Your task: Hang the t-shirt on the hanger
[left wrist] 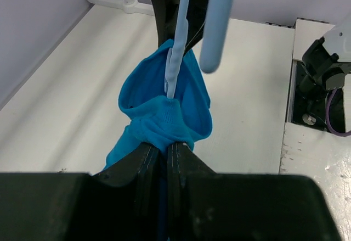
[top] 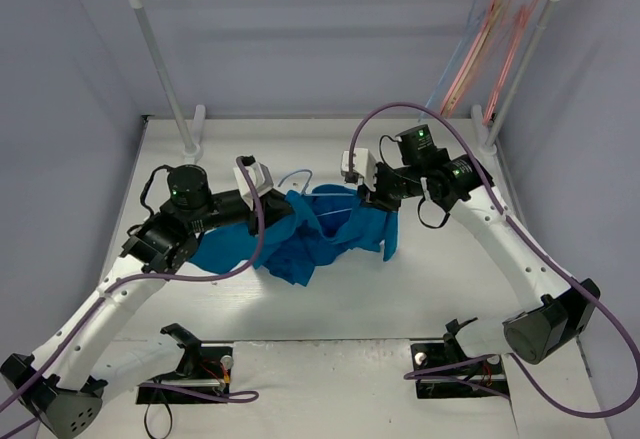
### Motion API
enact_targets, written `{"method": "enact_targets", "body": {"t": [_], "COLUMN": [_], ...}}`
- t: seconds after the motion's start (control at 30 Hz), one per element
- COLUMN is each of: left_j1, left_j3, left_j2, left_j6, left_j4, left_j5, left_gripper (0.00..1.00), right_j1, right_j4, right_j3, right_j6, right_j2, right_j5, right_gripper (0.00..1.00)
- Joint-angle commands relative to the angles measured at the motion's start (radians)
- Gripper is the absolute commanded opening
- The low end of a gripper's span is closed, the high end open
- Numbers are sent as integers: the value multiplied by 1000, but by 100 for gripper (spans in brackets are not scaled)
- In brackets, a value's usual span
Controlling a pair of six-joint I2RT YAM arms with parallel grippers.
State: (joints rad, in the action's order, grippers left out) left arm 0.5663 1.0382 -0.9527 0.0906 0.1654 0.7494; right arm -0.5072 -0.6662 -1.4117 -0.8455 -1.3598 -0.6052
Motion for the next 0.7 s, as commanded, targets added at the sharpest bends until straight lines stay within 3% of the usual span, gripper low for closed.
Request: {"method": "enact_targets", "body": {"t": [0.0, 0.27, 0.37, 0.53, 0.67], "left_j1": [10, 10, 10, 10, 9], "left_j3": [49, 71, 71, 82, 95], "left_j2": [-32, -54, -57, -64, -61], "left_j6": [3, 23, 31, 40, 54], "left_j4": [-38, 5, 11, 17, 29], "left_j5": [90, 134, 134, 128, 120], "left_gripper": [0, 0, 0, 0, 0], "right_j1": [-17, -17, -19, -19, -17], "right_j4": [119, 123, 111, 85, 77], "right_j3": [-24, -23, -27, -30, -12], "right_j6": [60, 51, 43, 31, 29], "right_j2": [42, 41, 34, 25, 28], "right_j5": [-160, -177, -183, -182, -166], "right_gripper": [17, 26, 24, 10, 19]}}
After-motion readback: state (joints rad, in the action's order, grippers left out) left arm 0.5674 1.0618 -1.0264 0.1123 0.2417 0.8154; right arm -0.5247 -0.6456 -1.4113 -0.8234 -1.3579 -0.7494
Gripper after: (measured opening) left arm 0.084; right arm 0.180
